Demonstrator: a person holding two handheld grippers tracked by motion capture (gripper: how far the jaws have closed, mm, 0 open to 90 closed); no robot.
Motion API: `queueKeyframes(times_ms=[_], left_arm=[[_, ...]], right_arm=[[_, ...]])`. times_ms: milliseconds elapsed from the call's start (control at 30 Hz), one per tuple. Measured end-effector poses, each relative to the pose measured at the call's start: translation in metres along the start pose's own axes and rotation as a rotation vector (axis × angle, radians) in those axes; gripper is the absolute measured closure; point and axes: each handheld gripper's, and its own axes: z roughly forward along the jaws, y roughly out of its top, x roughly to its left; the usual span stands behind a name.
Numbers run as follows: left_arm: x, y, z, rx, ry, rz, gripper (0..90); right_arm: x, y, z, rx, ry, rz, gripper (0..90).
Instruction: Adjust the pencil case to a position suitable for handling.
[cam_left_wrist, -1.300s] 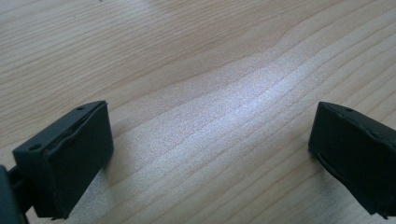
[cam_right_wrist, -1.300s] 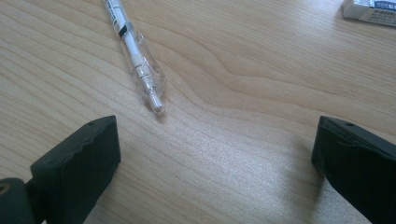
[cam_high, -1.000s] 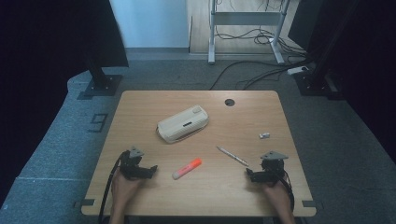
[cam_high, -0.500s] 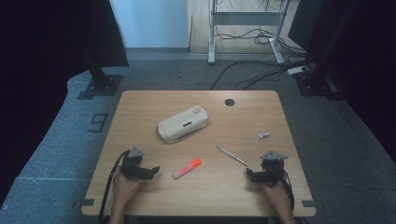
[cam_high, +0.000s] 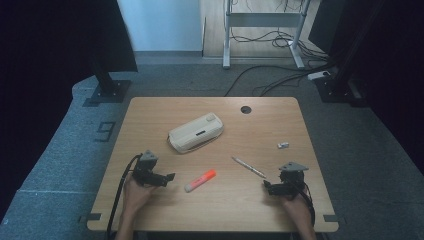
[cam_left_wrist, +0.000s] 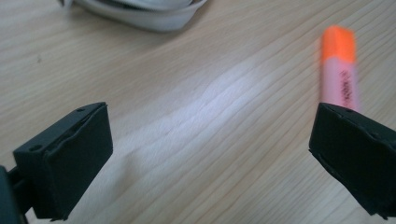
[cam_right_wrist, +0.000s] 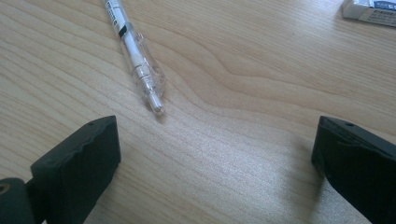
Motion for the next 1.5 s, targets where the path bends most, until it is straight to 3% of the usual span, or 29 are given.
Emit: queueKeyframes(times_ms=[233,400,500,567,867,1167,1500], left_arm=[[-0.006,0.026,0.001,0.012,-0.022,0.051,0.0],[-0.007,0.043,0.006,0.019,-0.040,0.053,1.4],[-0.006,0.052,0.008,0.005,-0.087,0.034,2.9],[-0.007,0.058,0.008,0.003,-0.071,0.054,4.9],[-0.004,0.085,0.019,0.016,-0.089,0.074,8.5],[0.000,0.113,0.031,0.058,-0.041,0.115,11.5],[0.005,0.136,0.049,0.098,-0.089,0.153,14.7]], right_arm=[[0.000,0.000,0.000,-0.001,0.000,0.001,0.9],[0.000,0.000,0.000,-0.001,-0.001,0.001,0.9],[0.000,0.000,0.000,-0.001,0.000,0.000,0.9],[0.000,0.000,0.000,-0.001,-0.001,0.001,0.9],[0.000,0.000,0.000,-0.001,-0.001,0.000,0.9],[0.000,0.000,0.000,-0.001,-0.001,0.000,0.9],[0.000,0.000,0.000,-0.001,-0.001,0.000,0.9]])
